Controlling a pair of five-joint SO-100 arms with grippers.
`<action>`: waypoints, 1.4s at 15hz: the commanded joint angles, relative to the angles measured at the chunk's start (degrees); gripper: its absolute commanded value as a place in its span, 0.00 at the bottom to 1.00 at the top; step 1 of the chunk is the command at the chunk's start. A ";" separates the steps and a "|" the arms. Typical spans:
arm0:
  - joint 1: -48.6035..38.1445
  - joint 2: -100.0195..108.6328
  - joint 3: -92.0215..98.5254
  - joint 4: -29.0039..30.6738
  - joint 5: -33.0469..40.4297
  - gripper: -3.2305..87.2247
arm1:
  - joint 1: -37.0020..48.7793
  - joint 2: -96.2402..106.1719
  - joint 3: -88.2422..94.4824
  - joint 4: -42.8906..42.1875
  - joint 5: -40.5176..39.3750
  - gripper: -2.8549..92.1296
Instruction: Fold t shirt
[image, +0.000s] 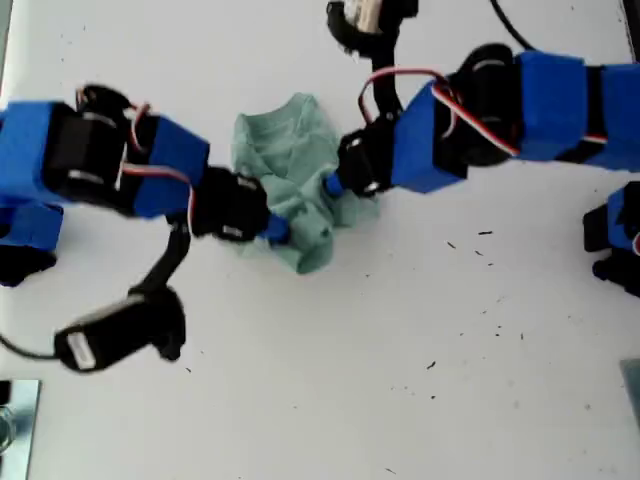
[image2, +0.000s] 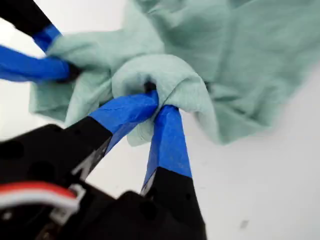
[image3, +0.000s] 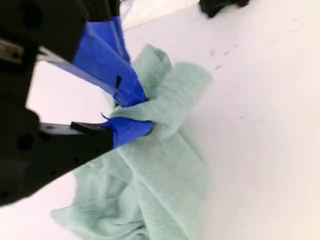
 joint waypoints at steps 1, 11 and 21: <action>-11.16 7.47 4.83 -0.18 4.66 0.03 | 7.73 -0.97 -3.60 -4.66 -5.71 0.02; -37.27 46.67 38.41 -7.65 9.67 0.33 | 33.49 22.68 16.08 -13.10 -9.93 0.42; -4.57 112.15 108.81 -12.48 -17.84 0.20 | 22.41 108.90 114.08 -3.34 18.81 0.16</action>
